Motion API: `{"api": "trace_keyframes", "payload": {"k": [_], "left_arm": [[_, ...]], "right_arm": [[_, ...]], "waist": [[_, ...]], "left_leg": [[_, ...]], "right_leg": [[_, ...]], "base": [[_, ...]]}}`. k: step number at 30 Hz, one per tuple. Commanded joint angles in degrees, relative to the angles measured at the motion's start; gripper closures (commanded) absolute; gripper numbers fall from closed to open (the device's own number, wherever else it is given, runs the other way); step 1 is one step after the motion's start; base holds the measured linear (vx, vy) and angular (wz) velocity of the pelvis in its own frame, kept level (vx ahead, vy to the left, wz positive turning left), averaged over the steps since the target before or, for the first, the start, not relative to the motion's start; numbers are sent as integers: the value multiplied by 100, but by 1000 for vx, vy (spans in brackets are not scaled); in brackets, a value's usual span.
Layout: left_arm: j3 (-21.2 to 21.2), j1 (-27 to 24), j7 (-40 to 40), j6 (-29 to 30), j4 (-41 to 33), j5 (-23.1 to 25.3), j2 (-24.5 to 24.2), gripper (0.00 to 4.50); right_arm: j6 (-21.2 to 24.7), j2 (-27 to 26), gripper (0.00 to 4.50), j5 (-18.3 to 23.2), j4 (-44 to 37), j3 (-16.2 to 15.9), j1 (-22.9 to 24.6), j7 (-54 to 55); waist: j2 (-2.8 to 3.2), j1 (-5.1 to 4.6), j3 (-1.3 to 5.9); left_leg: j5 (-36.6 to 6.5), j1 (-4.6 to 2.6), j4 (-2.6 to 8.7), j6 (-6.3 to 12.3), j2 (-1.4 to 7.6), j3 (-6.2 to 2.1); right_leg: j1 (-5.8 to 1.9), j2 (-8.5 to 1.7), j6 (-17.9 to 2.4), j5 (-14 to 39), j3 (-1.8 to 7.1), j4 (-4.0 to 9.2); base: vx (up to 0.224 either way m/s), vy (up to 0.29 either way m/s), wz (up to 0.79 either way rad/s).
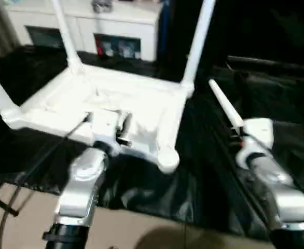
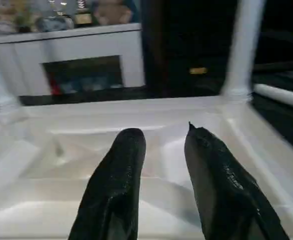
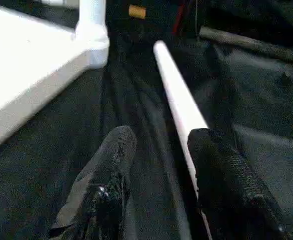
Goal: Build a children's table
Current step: Move to table, then pick table leg
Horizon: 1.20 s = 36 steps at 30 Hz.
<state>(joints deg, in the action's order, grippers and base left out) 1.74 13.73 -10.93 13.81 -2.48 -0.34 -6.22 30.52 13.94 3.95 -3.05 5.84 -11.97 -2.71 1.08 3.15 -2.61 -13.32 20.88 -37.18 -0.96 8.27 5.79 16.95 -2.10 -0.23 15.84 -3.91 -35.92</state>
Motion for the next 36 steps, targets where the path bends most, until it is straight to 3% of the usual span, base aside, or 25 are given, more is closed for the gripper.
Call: {"api": "trace_keyframes", "payload": {"k": [1, 2, 3, 4, 5, 6, 7, 8, 9, 10, 11, 12, 13, 14, 16, 17, 18, 19, 20, 22, 25, 26, 29, 34, 36], "left_arm": [[-130, 24, -10, 6, 101, -21, -51, 286], [-144, 61, -14, 9, 139, -30, -53, 286], [-144, 61, -14, 9, 139, -30, -53, 286], [-143, 72, -16, 9, 149, -35, -51, 282], [-142, 88, -94, -32, 169, -140, -27, 282], [-141, 95, -158, -69, 178, -234, -7, 281], [-119, 99, -177, -53, 182, -224, -22, 281], [-34, 112, -239, 10, 194, -180, -82, 281], [34, 125, -307, 25, 216, -146, -138, 281], [34, 125, -307, 25, 216, -146, -138, 281], [46, 127, -372, -20, 229, -162, -165, 281], [-50, 121, -508, -5, 204, -389, -120, 281], [-62, 120, -526, -3, 201, -420, -113, 254], [-123, 130, -870, 90, 135, -722, -136, 247], [-46, 143, -1187, 182, 57, -832, -250, 242], [2, 145, -1325, 221, 13, -873, -311, 233], [28, 146, -1395, 238, -7, -901, -344, 233], [33, 146, -1409, 241, -11, -906, -351, 219], [130, 148, -1676, 329, -134, -996, -499, 210], [285, 144, -2066, 431, -342, -1133, -747, 202], [350, 134, -2298, 483, -486, -1225, -896, 171], [354, 136, -2392, 487, -549, -1254, -952, 164], [351, 140, -2460, 508, -594, -1272, -979, 138], [442, 81, -2593, 634, -733, -1383, -1088, 109], [468, 66, -2639, 686, -770, -1418, -1130, 83]], "right_arm": [[82, -12, 252, 6, 117, -54, -84, -7], [159, 37, 252, -15, 193, -24, -157, 15], [159, 37, 252, -15, 193, -24, -157, 15], [181, 53, 233, -15, 224, -5, -185, 12], [192, 114, 233, 64, 357, 65, -287, -102], [200, 158, 223, 86, 448, 108, -358, -149], [204, 194, 214, 84, 502, 116, -401, -174], [222, 318, 214, 66, 691, 143, -551, -253], [257, 477, 201, 51, 949, 171, -762, -360], [257, 477, 191, 51, 949, 171, -762, -360], [280, 607, 185, 70, 1191, 198, -961, -476], [253, 721, 179, 111, 1441, 238, -1160, -596], [249, 736, 158, 117, 1475, 243, -1187, -612], [168, 968, 148, 195, 2055, 260, -1546, -900], [67, 1151, 134, 176, 2579, 232, -1792, -1083], [22, 1224, 126, 153, 2796, 220, -1890, -1145], [-7, 1260, 126, 138, 2926, 217, -1949, -1185], [-13, 1267, 115, 135, 2952, 217, -1961, -1193], [-5, 1380, 105, 107, 3348, 209, -2163, -1319], [27, 1547, 92, 5, 4010, 170, -2508, -1539], [136, 1670, 80, -101, 4470, 86, -2764, -1662], [306, 1754, 80, -79, 4890, 59, -2999, -1838], [512, 1881, 80, -136, 5423, -51, -3254, -2010], [694, 2031, 80, -278, 6172, -212, -3446, -2370], [729, 2053, 115, -287, 6354, -207, -3485, -2431]], "waist": [[85, -78, 192], [175, -351, 364], [147, -385, 372], [71, -393, 362], [36, -401, 365], [-174, -345, 320], [-365, -298, 361], [-419, -39, 447], [-361, 27, 433], [-344, -10, 426], [-285, -28, 408], [-187, -52, 429], [-158, -60, 441], [-109, -66, 398], [-102, -64, 340], [-138, -49, 327], [-126, -4, 302], [-126, -4, 302], [-196, 28, 295], [-216, 38, 286], [-229, 47, 271], [-245, 40, 277], [-261, 49, 291], [-287, 69, 342], [-282, 91, 340]], "left_leg": [[-796, -108, 710, 358, 446, -151], [-1433, -856, 848, 920, 825, -721], [-1333, -926, 842, 1259, 881, -804], [-925, -926, 784, 1916, 911, -793], [-641, -942, 749, 2186, 896, -768], [-267, -550, 530, 2096, 374, -305], [-257, -196, 379, 1840, 81, -103], [-45, 277, -99, 1353, -241, 29], [616, 342, 6, 737, -65, -92], [1009, 328, 182, 487, -41, -75], [1366, 282, 306, 312, -40, -52], [1648, 147, 315, 207, 31, -57], [1482, 132, 337, 223, 83, -78], [764, 20, 408, 61, 250, -87], [89, -32, 489, 11, 350, -37], [-263, -70, 509, -2, 387, 33], [-444, -77, 529, -26, 410, 104], [-444, -77, 529, -26, 410, 104], [-656, -63, 563, -72, 427, 152], [-817, -75, 574, -155, 433, 210], [-895, -71, 583, -226, 441, 260], [-814, -35, 582, -212, 438, 284], [-636, -28, 566, -182, 446, 319], [-94, -1, 512, 63, 432, 343], [37, 16, 507, 142, 441, 350]], "right_leg": [[-112, -274, -1029, 1803, 103, 550], [414, -175, -712, 681, -2, -162], [529, -204, -488, 489, 22, -288], [691, -300, -52, 237, 81, -418], [773, -364, 72, 97, 131, -423], [537, -592, -133, -707, 363, 153], [208, -681, -102, -938, 542, 312], [-373, -1107, -570, -1759, 987, 414], [-325, -1077, -799, -3366, 865, 177], [-264, -852, -819, -4034, 660, 47], [-184, -628, -783, -4422, 495, -20], [-39, -444, -714, -4626, 415, -38], [-39, -465, -757, -4356, 405, -37], [31, -491, -1184, -2856, 404, 91], [68, -538, -1620, -1619, 397, 187], [104, -561, -1724, -1026, 389, 234], [132, -572, -1710, -677, 403, 279], [132, -572, -1710, -677, 403, 279], [132, -603, -1638, -234, 399, 280], [188, -607, -1581, 158, 391, 314], [222, -594, -1472, 340, 399, 346], [205, -600, -1411, 315, 404, 340], [216, -593, -1421, 150, 409, 333], [198, -588, -1594, -478, 402, 256], [199, -585, -1677, -620, 398, 248]], "base": [[144, 87, -1], [144, 87, -1], [137, 63, 4], [112, 27, 7], [112, 27, 7], [94, -17, 8], [72, -70, 12], [72, -70, 12], [71, -74, 11], [49, -55, -4], [49, -55, -4], [-6, -61, -9], [0, 0, 0], [0, 0, 0], [0, 0, 0], [0, 0, 0], [-53, 14, 7], [-51, 18, 3], [-51, 18, 3], [0, 0, 0], [0, 0, 0], [0, 0, 0], [0, 0, 0], [0, 0, 0], [0, 0, 0]]}}
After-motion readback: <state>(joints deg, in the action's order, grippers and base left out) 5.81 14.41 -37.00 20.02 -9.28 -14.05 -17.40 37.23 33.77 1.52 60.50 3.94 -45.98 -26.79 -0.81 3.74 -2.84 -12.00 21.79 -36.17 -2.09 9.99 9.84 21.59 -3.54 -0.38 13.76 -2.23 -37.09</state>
